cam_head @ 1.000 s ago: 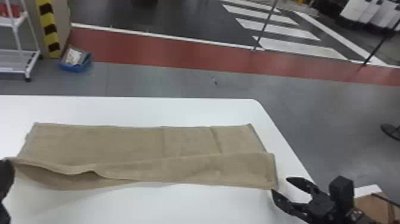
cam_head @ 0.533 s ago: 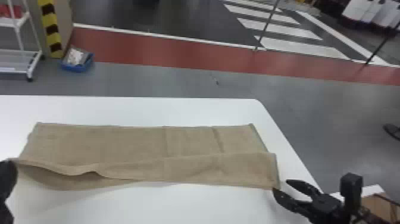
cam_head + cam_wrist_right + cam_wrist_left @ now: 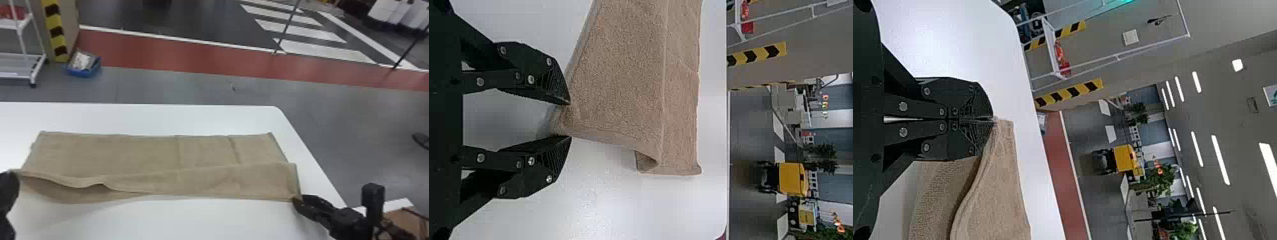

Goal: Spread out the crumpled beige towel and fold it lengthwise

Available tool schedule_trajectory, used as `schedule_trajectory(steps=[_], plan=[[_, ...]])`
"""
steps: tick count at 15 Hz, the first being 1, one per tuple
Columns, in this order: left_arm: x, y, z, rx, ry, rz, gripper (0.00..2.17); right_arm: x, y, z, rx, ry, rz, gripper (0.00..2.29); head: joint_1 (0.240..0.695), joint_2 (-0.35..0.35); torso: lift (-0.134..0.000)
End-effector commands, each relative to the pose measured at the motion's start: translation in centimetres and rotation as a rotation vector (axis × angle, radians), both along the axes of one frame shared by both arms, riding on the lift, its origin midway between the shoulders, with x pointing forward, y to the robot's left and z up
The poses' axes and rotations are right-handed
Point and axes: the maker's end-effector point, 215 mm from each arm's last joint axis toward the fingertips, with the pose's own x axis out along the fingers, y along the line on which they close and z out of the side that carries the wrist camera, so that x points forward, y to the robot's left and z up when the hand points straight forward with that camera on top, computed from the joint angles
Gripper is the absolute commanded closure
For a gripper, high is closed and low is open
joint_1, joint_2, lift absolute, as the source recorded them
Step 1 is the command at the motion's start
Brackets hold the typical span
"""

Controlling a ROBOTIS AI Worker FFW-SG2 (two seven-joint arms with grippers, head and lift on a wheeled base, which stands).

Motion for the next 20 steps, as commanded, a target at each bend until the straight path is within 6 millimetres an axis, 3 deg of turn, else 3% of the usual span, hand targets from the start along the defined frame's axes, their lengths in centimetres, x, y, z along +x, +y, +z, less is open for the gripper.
schedule_trajectory(steps=[1, 4, 8, 15, 18, 20], plan=[[0.0, 0.0, 0.2, 0.0, -0.003, 0.0, 1.38, -0.1, 0.0, 0.5, 0.004, -0.005, -0.007, 1.6, 0.695, -0.335, -0.124], [0.1, 0.0, 0.5, 0.0, -0.01, 0.001, 1.38, -0.3, 0.3, 2.1, 0.029, -0.031, -0.015, 1.6, 0.695, -0.336, -0.124], [0.0, 0.4, 1.7, 0.023, -0.037, 0.018, 1.38, -1.1, 0.6, 6.4, 0.078, -0.075, -0.037, 1.6, 0.695, -0.326, -0.124], [-0.8, 0.5, 3.3, 0.044, -0.068, 0.034, 1.38, -0.7, -4.4, 12.7, 0.255, -0.125, -0.17, 1.6, 0.695, -0.35, -0.124], [-1.6, 0.5, 4.5, 0.056, -0.084, 0.041, 1.38, -0.5, -4.3, 12.9, 0.311, -0.11, -0.183, 1.6, 0.695, -0.35, -0.124], [-2.9, 1.6, 5.0, 0.126, -0.07, 0.086, 1.38, -0.5, -3.6, 12.9, 0.35, -0.102, -0.177, 1.6, 0.695, -0.35, -0.124]])
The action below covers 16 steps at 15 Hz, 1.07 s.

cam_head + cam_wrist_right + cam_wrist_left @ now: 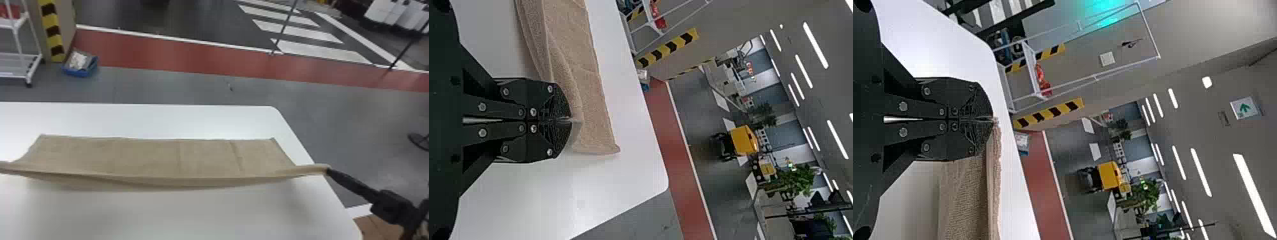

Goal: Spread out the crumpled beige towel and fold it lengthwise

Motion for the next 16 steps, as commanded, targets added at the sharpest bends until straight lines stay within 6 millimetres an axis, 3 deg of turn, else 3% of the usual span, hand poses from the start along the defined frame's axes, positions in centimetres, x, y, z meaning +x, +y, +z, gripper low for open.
schedule_trajectory(steps=[1, 4, 7, 11, 13, 16], plan=[[-1.4, 0.6, 0.4, 0.063, 0.022, 0.031, 1.38, -0.1, 0.6, 0.0, 0.04, 0.002, 0.005, 1.6, 0.695, -0.35, -0.124], [-1.6, 1.0, 0.3, 0.085, 0.043, 0.035, 1.38, 1.1, 0.2, 1.0, 0.05, -0.018, -0.011, 1.6, 0.695, -0.35, -0.124], [0.7, 1.0, 0.0, 0.014, 0.05, 0.016, 1.38, 3.8, -0.1, 0.5, 0.09, -0.017, -0.025, 1.6, 0.695, -0.35, -0.124], [3.8, 0.6, 1.3, -0.037, 0.017, 0.003, 1.38, 7.9, 0.5, 0.0, 0.084, -0.005, -0.015, 1.6, 0.695, -0.348, -0.124], [5.2, 1.4, 0.1, -0.03, 0.057, 0.025, 1.38, 9.8, 1.1, -0.2, 0.082, 0.006, -0.001, 1.6, 0.695, -0.33, -0.124], [7.6, 2.3, -1.1, -0.036, 0.076, 0.054, 1.38, 11.8, 2.0, -2.5, 0.08, 0.061, 0.011, 1.6, 0.695, -0.291, -0.124]])
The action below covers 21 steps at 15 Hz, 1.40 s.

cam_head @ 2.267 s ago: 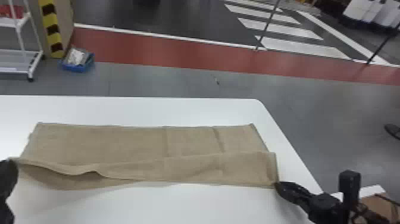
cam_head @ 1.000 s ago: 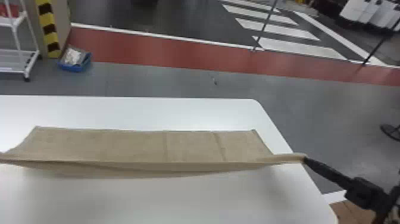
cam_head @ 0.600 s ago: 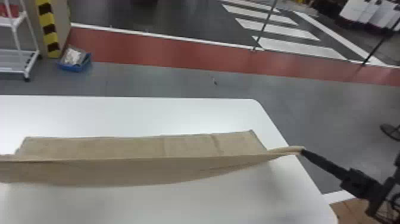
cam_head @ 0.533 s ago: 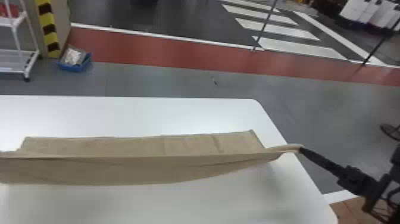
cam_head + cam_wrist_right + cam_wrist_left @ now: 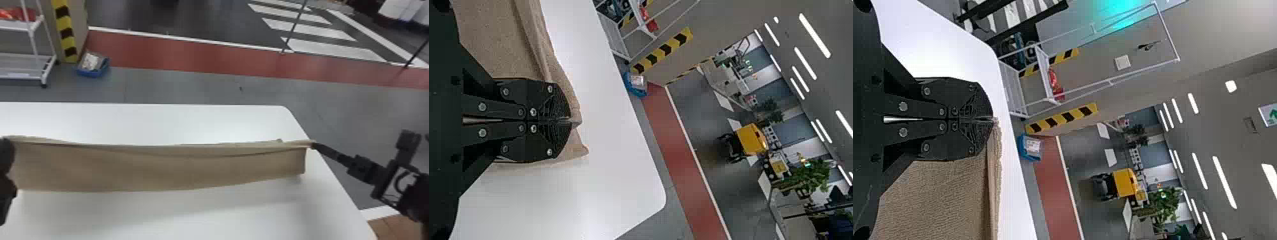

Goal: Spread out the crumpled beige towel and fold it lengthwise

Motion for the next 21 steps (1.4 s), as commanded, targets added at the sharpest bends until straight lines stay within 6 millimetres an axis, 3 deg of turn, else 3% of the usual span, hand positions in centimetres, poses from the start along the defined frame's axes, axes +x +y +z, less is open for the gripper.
schedule_trajectory(steps=[1, 5, 9, 15, 17, 21], plan=[[1.7, 0.5, -1.0, -0.002, 0.016, 0.016, 1.38, 1.2, 1.2, -1.7, -0.001, 0.037, 0.026, 1.6, 0.695, -0.282, -0.124], [3.9, 0.7, -3.5, 0.008, 0.058, 0.026, 1.38, 2.6, 0.8, -3.9, -0.021, 0.064, 0.016, 1.6, 0.695, -0.246, -0.124], [5.4, 0.2, -3.7, 0.01, 0.061, 0.018, 1.38, 4.1, -0.2, -4.1, -0.015, 0.065, 0.001, 1.6, 0.695, -0.242, -0.124], [7.9, -0.9, -5.1, 0.017, 0.081, 0.009, 1.38, 6.8, 0.2, -4.8, -0.043, 0.064, 0.015, 1.58, 0.695, -0.246, -0.124], [8.2, -1.0, -5.9, 0.025, 0.096, 0.011, 1.38, 7.2, 0.3, -5.0, -0.059, 0.057, 0.016, 1.44, 0.695, -0.245, -0.124], [9.3, -1.0, -6.9, 0.032, 0.115, 0.018, 1.38, 7.7, -0.7, -5.2, -0.072, 0.061, -0.006, 1.43, 0.695, -0.242, -0.124]])
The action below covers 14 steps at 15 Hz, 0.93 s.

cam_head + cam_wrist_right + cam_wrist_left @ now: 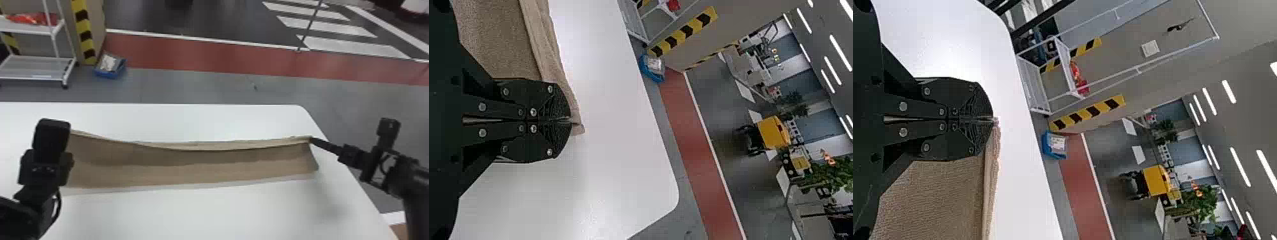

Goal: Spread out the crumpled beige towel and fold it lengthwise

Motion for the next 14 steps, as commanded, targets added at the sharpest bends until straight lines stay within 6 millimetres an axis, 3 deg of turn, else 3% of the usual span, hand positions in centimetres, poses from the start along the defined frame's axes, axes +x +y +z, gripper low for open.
schedule_trajectory(steps=[1, 2, 3, 5, 12, 13, 14], plan=[[0.7, 0.2, -0.4, 0.003, 0.006, 0.009, 1.38, 0.5, -0.6, 0.1, 0.004, -0.008, -0.014, 1.36, 0.695, -0.243, -0.124], [1.1, 0.3, -0.3, 0.003, 0.005, 0.012, 1.38, 0.7, -0.9, -0.1, 0.006, -0.008, -0.025, 1.24, 0.695, -0.245, -0.124], [1.4, 0.4, -0.6, 0.007, 0.01, 0.016, 1.38, 0.8, -1.5, -0.4, 0.001, -0.005, -0.041, 0.93, 0.695, -0.245, -0.124], [2.0, 0.5, -0.9, 0.019, 0.018, 0.017, 1.38, 1.5, -2.1, -1.2, -0.011, 0.008, -0.066, 0.05, 0.695, -0.248, -0.124], [3.0, -0.6, -2.2, 0.039, 0.04, 0.012, 1.37, 1.1, -2.6, -2.0, -0.01, 0.021, -0.082, 0.05, 0.695, -0.255, -0.124], [2.9, -0.6, -2.2, 0.042, 0.04, 0.012, 1.31, 0.4, -2.6, -2.5, 0.0, 0.029, -0.082, 0.05, 0.695, -0.256, -0.124], [2.7, -0.6, -2.4, 0.053, 0.04, 0.016, 0.94, -0.1, -3.0, -2.1, 0.0, 0.022, -0.083, 0.05, 0.695, -0.258, -0.124]])
